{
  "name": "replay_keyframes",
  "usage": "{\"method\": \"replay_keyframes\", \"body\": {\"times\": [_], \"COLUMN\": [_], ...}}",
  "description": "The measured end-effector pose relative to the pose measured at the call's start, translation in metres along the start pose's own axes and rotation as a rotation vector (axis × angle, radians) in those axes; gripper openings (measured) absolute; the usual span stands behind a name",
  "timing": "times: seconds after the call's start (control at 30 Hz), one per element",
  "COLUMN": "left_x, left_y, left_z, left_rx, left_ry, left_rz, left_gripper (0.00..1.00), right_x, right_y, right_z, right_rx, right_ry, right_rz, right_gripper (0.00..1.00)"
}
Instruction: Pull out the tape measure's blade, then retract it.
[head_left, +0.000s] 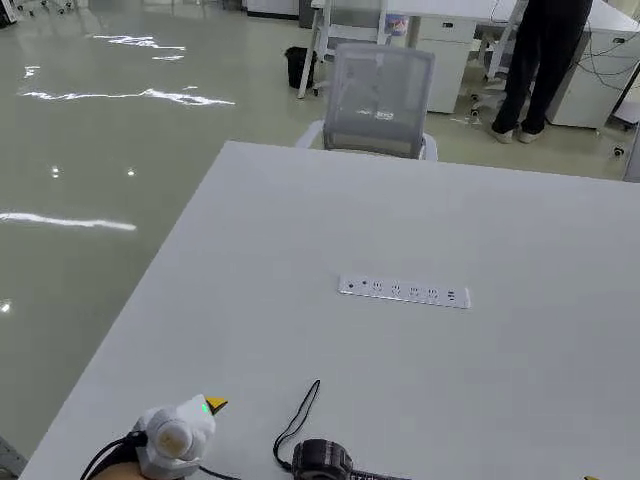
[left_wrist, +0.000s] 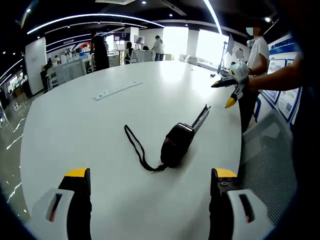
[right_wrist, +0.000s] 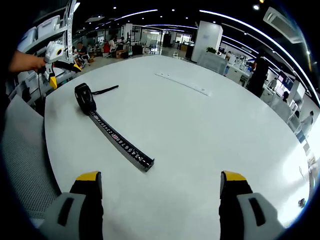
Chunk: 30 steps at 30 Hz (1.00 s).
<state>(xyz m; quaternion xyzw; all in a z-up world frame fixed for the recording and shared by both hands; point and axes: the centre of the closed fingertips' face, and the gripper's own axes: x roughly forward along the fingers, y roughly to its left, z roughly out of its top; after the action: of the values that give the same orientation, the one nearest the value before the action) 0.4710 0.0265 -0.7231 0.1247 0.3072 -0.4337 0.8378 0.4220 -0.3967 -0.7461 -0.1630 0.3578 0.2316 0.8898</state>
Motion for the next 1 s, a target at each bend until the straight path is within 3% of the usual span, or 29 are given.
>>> {"method": "replay_keyframes", "body": {"times": [0.13,0.27,0.33,0.4,0.57,0.73,1.0], "left_x": [-0.021,-0.040,-0.052,-0.065,-0.088,-0.101,-0.115], "left_y": [0.003,-0.001,-0.001,0.001,0.006,0.006,0.008], "left_z": [-0.007,-0.013,-0.018,-0.017,-0.027,-0.040,-0.045], "left_rx": [-0.036,-0.050,-0.058,-0.084,-0.113,-0.141,-0.174], "left_ry": [-0.027,-0.043,-0.047,-0.086,-0.109,-0.123,-0.166], "left_rz": [0.040,0.062,0.082,0.103,0.148,0.165,0.191], "left_gripper": [0.99,0.99,0.99,0.99,0.99,0.99,0.99], "right_x": [-0.012,-0.028,-0.038,-0.048,-0.060,-0.072,-0.086], "right_y": [0.003,0.006,0.006,0.007,0.016,0.026,0.039], "right_z": [-0.003,-0.008,-0.014,-0.018,-0.033,-0.035,-0.033], "right_rx": [0.026,0.057,0.072,0.109,0.114,0.145,0.129], "right_ry": [-0.023,-0.052,-0.048,-0.061,-0.062,-0.090,-0.131], "right_rz": [-0.010,-0.027,-0.037,-0.040,-0.037,-0.039,-0.041], "right_gripper": [1.00,1.00,1.00,1.00,1.00,1.00,1.00]}}
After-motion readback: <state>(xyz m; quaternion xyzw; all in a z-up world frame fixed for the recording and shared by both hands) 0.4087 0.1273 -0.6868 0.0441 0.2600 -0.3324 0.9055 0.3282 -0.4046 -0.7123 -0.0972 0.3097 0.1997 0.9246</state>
